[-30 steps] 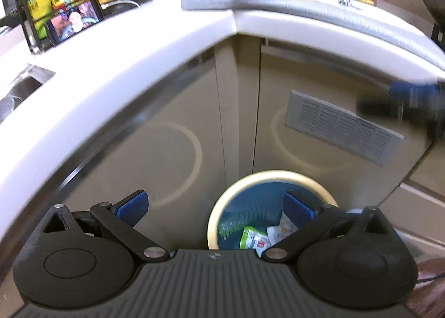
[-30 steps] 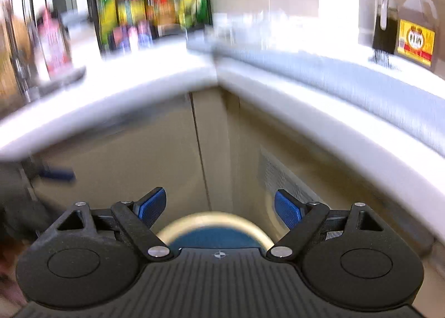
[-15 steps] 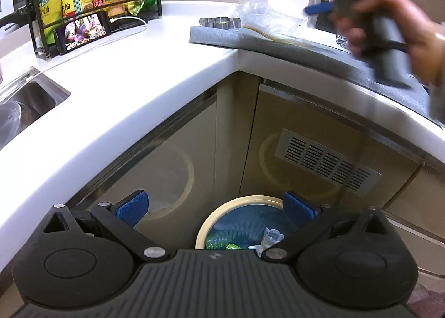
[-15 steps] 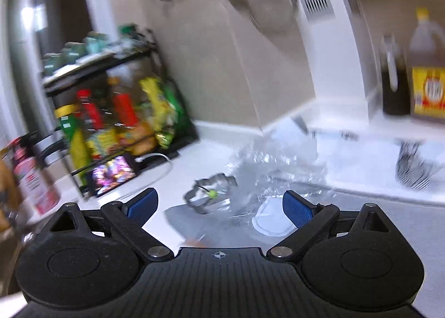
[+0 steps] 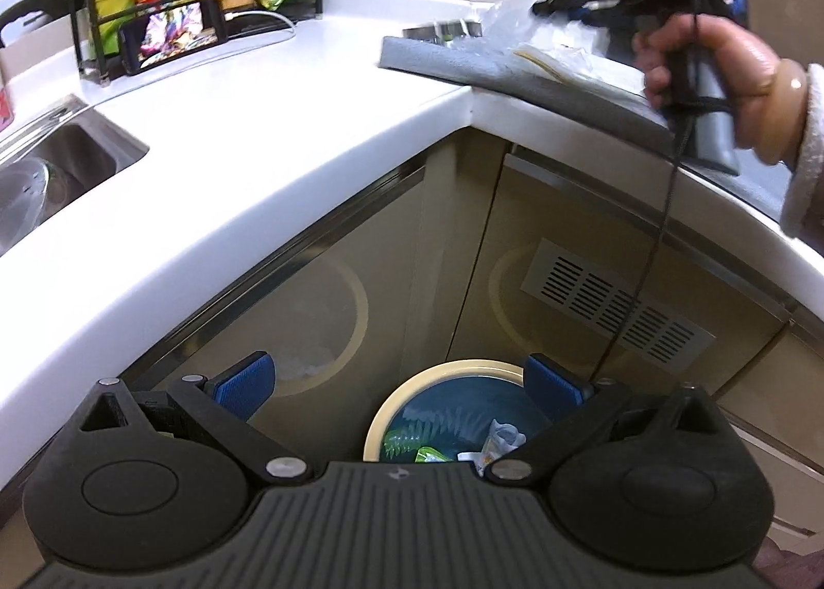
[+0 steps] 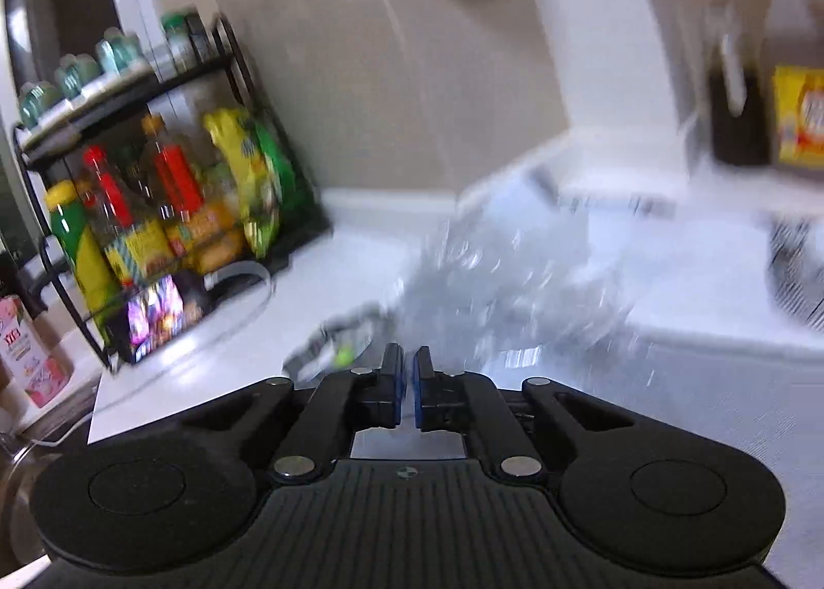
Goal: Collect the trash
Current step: 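Move the right gripper up to the clear plastic bag on the counter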
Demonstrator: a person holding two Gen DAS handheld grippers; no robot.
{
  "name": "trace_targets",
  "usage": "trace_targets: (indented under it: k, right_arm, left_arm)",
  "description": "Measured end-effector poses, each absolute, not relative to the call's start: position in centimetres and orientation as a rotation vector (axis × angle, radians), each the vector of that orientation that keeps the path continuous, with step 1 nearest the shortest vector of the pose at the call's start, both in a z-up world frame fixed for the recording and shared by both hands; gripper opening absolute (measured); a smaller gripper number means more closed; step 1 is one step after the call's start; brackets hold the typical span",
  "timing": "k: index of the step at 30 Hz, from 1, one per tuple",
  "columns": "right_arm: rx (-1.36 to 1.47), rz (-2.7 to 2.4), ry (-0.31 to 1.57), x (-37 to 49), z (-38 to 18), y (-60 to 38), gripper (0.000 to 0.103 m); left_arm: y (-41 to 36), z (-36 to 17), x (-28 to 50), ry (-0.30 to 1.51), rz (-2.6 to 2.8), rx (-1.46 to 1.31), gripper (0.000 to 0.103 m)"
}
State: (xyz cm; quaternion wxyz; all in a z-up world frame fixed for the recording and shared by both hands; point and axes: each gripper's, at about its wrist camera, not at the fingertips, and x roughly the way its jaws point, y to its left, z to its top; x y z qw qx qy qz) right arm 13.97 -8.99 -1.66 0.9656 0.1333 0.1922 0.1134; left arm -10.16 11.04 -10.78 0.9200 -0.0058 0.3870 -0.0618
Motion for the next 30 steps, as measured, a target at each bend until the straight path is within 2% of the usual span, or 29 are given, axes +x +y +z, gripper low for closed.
trace_targets:
  k: [7, 14, 19, 20, 22, 24, 26, 27, 30]
  right_arm:
    - [0.194, 0.114, 0.163, 9.0, 2.1, -15.3, 0.004]
    - [0.309, -0.027, 0.163, 4.7, 0.5, -21.8, 0.004]
    - [0.23, -0.125, 0.196, 0.8, -2.1, -23.2, 0.005]
    - [0.214, -0.141, 0.204, 0.4, -2.5, -23.3, 0.008]
    - [0.214, -0.151, 0.22, 0.0, -3.0, -23.9, 0.009]
    - [0.229, -0.154, 0.234, 0.1, -3.3, -24.5, 0.024]
    - [0.237, -0.164, 0.237, 0.3, -3.5, -25.0, 0.066]
    - [0.239, -0.165, 0.236, 0.4, -3.6, -25.2, 0.071]
    - [0.246, -0.171, 0.245, 1.1, -3.9, -25.7, 0.074]
  left_arm:
    - [10.0, -10.6, -9.9, 0.779, -0.138, 0.016, 0.103]
    - [8.9, -8.1, -8.3, 0.702, -0.149, 0.019, 0.103]
    - [8.0, -5.2, -5.5, 0.65, -0.178, -0.026, 0.103]
    - [7.6, -4.7, -4.8, 0.639, -0.19, -0.035, 0.103]
    - [6.5, -3.6, -3.4, 0.623, -0.218, -0.047, 0.103]
    - [5.3, -2.9, -1.8, 0.621, -0.256, -0.053, 0.103]
    - [4.1, -2.6, -0.3, 0.64, -0.286, -0.079, 0.103]
    - [3.6, -2.6, 0.3, 0.653, -0.308, -0.1, 0.103]
    - [2.1, -2.8, 2.5, 0.697, -0.33, -0.171, 0.103]
